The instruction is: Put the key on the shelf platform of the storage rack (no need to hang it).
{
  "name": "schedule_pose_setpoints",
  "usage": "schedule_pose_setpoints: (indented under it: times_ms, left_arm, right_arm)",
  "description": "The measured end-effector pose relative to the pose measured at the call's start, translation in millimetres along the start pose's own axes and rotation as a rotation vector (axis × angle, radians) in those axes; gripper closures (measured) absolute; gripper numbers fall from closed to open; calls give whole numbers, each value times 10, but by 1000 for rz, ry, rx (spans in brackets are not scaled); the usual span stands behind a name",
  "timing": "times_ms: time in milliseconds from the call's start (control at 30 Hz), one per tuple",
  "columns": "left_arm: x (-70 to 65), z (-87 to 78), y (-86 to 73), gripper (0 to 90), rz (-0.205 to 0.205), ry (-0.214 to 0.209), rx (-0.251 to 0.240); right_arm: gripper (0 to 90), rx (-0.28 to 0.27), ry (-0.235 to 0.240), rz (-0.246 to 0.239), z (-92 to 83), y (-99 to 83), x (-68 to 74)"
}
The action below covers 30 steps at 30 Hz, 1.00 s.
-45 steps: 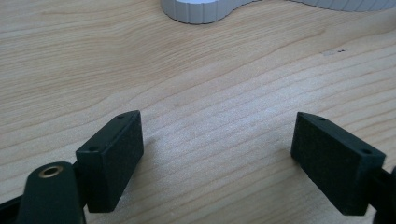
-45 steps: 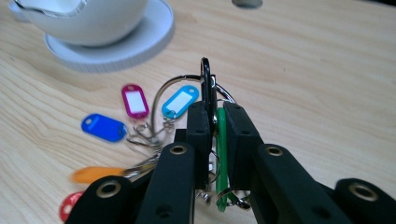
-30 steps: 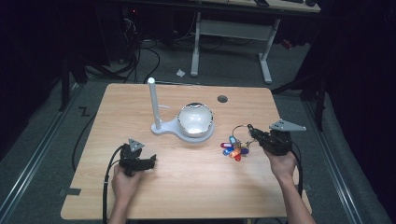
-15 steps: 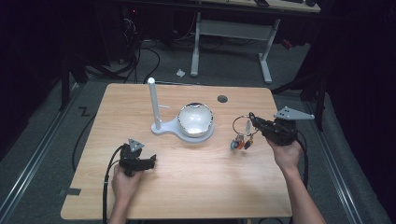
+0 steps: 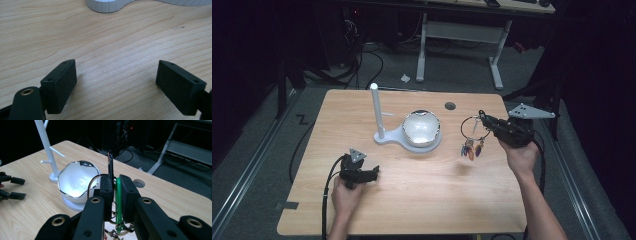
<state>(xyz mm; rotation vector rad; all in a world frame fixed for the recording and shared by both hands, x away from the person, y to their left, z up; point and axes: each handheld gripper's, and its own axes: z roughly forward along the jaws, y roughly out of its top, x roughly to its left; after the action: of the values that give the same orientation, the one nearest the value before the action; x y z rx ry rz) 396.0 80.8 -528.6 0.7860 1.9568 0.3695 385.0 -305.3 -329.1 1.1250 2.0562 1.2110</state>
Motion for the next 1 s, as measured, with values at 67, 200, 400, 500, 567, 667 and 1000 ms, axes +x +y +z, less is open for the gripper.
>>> schedule_pose_setpoints:
  times_ms: [67, 200, 400, 500, 567, 667, 1000]
  left_arm:
    - [0, 0, 0, 173, 1, 0, 0]
    - [-1, 0, 0, 173, -1, 0, 0]
    - [0, 0, 0, 174, 0, -1, 1]
    - [1, -1, 0, 173, 2, -1, 1]
    - [1, 0, 0, 173, 2, -1, 0]
    - [4, 0, 1, 173, 7, -4, 1]
    - [0, -4, 0, 173, -1, -1, 4]
  right_arm:
    - [824, 1, 8, -9, 9, 44, 7]
    - [824, -1, 14, -18, 11, 113, 29]
    - [823, -17, 41, -33, 31, 267, 79]
    - [823, -31, 49, -46, 61, 366, 121]
    - [823, -38, 53, -56, 86, 420, 154]
    - [823, -42, 65, -67, 142, 503, 201]
    - [823, -45, 106, -87, 343, 777, 354]
